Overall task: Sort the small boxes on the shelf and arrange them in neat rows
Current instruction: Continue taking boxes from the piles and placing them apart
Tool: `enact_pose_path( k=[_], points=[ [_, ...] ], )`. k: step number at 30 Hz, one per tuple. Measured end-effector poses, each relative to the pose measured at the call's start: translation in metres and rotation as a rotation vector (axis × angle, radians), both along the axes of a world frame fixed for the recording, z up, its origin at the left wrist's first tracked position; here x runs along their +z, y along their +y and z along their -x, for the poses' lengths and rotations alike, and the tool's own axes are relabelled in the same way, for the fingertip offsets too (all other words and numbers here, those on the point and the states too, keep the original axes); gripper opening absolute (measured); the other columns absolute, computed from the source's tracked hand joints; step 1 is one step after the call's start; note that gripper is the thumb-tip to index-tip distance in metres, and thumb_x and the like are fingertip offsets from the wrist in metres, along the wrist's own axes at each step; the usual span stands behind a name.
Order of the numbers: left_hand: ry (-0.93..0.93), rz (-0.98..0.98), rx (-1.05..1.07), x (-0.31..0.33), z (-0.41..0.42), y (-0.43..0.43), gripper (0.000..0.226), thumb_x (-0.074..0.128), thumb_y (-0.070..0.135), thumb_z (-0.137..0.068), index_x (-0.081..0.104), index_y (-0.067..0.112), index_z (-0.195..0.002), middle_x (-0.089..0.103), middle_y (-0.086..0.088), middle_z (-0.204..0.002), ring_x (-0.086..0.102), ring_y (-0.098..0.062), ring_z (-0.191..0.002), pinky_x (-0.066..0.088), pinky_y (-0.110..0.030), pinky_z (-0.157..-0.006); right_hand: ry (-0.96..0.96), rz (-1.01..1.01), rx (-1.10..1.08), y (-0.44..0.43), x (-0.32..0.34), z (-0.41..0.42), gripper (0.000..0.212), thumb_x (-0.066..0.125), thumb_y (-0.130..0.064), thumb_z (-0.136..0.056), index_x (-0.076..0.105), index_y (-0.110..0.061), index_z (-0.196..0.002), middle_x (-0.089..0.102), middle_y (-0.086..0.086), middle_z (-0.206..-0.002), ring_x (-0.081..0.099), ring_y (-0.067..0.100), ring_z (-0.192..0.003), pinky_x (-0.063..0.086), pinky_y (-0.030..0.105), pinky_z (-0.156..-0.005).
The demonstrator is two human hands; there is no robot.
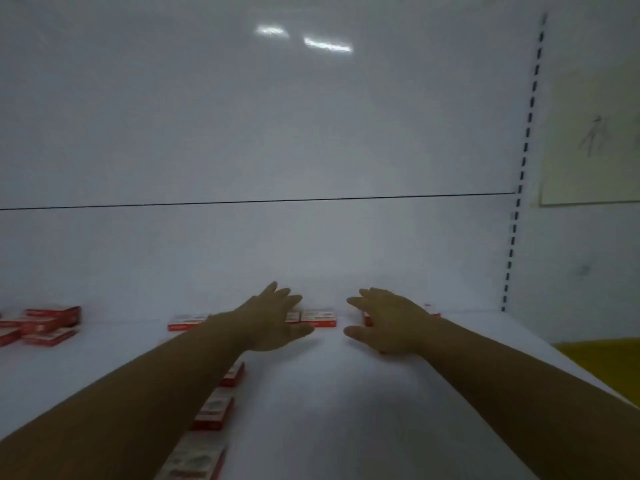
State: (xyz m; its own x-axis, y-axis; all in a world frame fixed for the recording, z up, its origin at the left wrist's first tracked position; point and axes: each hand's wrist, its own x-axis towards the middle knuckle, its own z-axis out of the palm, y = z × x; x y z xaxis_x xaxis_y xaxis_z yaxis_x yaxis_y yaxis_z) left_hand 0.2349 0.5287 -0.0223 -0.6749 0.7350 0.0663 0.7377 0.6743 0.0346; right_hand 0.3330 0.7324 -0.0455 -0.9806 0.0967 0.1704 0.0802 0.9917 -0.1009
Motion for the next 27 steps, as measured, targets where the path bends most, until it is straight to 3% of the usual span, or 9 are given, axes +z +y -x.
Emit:
enact_pose_path(
  k=[3,15,19,23,27],
  points=[
    [-0.059,0.034,0.088,0.001,0.003,-0.077,0.078,0.032,0.068,-0.084,0.011,0.026,-0.146,0.003,0.001,-0.156,-0.008,-0.020,-0.143,0.003,-0.046,-0.115,0.003,-0.009,0.128,-0.075,0.005,0.026,0.071,0.036,-0.064,-0.088,0.018,-0.029,-0.147,0.011,-0.001,-0.157,0.006,0.016,-0.144,0.006,0.035,-0.115],
    [-0.115,-0.040,0.369,-0.011,0.020,-0.380,0.072,0.035,0.065,-0.085,0.016,0.029,-0.145,0.008,0.003,-0.156,0.001,-0.016,-0.143,0.007,-0.041,-0.115,-0.011,-0.055,0.404,-0.355,0.015,0.107,0.064,0.036,-0.056,-0.092,0.023,-0.025,-0.146,0.014,0.002,-0.157,0.007,0.016,-0.144,0.007,0.034,-0.115],
    [-0.142,-0.080,0.410,-0.020,0.041,-0.435,0.071,0.036,0.064,-0.085,0.019,0.031,-0.145,0.011,0.005,-0.156,0.003,-0.013,-0.143,0.009,-0.038,-0.114,-0.051,-0.067,0.461,-0.408,0.003,0.137,0.063,0.037,-0.056,-0.092,0.025,-0.026,-0.145,0.017,0.000,-0.156,0.008,0.016,-0.144,0.009,0.035,-0.115],
    [-0.156,-0.137,0.467,-0.027,0.079,-0.468,0.068,0.039,0.065,-0.084,0.025,0.034,-0.142,0.020,0.006,-0.153,0.019,-0.014,-0.140,0.017,-0.036,-0.112,-0.055,-0.084,0.473,-0.436,-0.007,0.181,0.064,0.038,-0.058,-0.091,0.025,-0.027,-0.145,0.018,-0.001,-0.156,0.011,0.016,-0.143,0.012,0.035,-0.115],
    [-0.136,-0.065,0.507,-0.031,0.109,-0.490,0.066,0.041,0.063,-0.084,0.026,0.034,-0.141,0.024,0.008,-0.152,0.025,-0.013,-0.137,0.021,-0.033,-0.111,-0.025,-0.083,0.482,-0.450,-0.009,0.233,0.064,0.038,-0.057,-0.091,0.025,-0.026,-0.146,0.020,-0.001,-0.155,0.015,0.017,-0.142,0.014,0.034,-0.114]
  ],
)
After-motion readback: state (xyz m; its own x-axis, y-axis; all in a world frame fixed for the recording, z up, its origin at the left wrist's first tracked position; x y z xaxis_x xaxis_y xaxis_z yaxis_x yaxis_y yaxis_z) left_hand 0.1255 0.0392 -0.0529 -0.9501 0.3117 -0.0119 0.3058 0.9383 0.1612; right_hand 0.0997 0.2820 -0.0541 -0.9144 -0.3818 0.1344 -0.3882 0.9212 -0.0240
